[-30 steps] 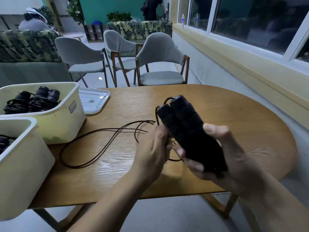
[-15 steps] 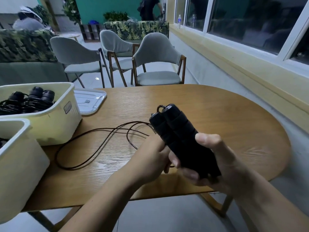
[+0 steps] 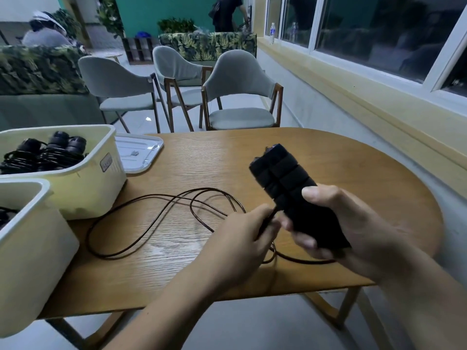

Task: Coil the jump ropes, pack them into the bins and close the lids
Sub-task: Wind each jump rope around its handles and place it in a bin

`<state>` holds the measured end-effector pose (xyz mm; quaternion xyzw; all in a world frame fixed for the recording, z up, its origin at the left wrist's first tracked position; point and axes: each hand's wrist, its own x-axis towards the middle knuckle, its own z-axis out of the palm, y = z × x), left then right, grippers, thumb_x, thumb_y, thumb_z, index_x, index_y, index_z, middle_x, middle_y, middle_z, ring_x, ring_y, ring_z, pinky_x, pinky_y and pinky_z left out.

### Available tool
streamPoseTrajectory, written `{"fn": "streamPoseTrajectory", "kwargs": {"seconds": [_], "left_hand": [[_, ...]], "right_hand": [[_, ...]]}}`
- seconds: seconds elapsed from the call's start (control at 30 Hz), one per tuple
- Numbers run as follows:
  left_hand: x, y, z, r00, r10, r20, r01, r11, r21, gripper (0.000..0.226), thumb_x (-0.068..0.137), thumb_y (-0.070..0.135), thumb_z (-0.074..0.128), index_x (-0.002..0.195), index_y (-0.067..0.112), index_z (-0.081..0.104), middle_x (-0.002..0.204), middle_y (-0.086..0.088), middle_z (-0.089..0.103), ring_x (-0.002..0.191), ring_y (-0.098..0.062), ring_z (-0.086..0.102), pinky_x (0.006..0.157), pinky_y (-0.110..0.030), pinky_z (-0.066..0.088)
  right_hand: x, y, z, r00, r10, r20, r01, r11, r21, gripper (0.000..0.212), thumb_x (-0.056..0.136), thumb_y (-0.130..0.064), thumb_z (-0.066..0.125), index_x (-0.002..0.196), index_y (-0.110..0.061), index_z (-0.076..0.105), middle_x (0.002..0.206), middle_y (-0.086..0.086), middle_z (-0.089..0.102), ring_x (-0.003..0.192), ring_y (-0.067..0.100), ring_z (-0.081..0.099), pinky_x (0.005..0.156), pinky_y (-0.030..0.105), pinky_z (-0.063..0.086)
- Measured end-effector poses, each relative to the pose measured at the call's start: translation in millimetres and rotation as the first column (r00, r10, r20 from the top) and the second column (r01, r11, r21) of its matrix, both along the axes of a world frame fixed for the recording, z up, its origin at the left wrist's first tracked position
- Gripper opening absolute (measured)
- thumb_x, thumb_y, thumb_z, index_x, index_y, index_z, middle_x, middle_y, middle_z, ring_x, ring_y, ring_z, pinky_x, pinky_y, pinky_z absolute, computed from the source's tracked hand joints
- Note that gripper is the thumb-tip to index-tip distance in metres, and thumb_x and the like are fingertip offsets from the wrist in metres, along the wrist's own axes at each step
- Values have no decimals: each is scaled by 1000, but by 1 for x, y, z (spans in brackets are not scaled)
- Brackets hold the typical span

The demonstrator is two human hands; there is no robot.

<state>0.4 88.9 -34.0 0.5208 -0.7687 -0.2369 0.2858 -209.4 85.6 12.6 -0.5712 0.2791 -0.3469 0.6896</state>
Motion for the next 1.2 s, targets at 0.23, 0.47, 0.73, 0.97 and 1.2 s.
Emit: {"fn": "streamPoseTrajectory", "kwargs": {"seconds": [0.23, 0.47, 0.73, 0.97, 1.2], "left_hand": [[7, -5, 6, 997, 8, 72, -2, 997, -74, 39, 106, 47, 58, 77, 21, 59, 61, 2, 57, 58, -16, 54, 53, -36, 40], [18, -4, 10, 985, 14, 172, -8, 999, -39, 48, 104, 50, 61, 65, 25, 47, 56, 5, 50, 53, -12, 46, 50, -31, 32], [42, -1, 24, 998, -18, -64, 7, 986, -165, 27, 100, 45, 69, 84, 24, 71, 65, 2, 62, 61, -13, 57, 54, -30, 40], [48, 1, 26, 976, -80, -204, 54, 990, -133, 19, 93, 44, 77, 82, 31, 73, 66, 11, 64, 61, -4, 59, 56, -21, 40], [58, -14, 17, 893, -193, -407, 247, 965, 85, 41, 85, 48, 79, 72, 13, 61, 65, -10, 48, 61, -17, 43, 57, -33, 30]], "right_hand": [[-2, -15, -14, 930, -311, -196, 294, 950, -107, 33, 101, -38, 71, 125, -15, 69, 93, 13, 69, 66, 24, 53, 47, 30, 37], [-22, -41, -20, 586, -693, -420, 549, 720, -424, 31, 95, -48, 69, 120, -31, 69, 83, 0, 75, 66, 20, 62, 63, 41, 48], [-3, -23, -17, 475, -299, -827, 23, 944, -328, 20, 94, -50, 74, 111, -42, 70, 90, -10, 72, 76, 4, 64, 68, 25, 46], [11, -5, -6, 633, 154, -758, -328, 941, -83, 9, 101, -36, 70, 93, -33, 69, 76, -4, 61, 65, 10, 51, 62, 32, 38], [5, 4, 6, 799, 458, -390, -484, 874, 35, 32, 91, -40, 66, 98, -9, 69, 85, 9, 66, 57, 14, 55, 49, 25, 36]]}}
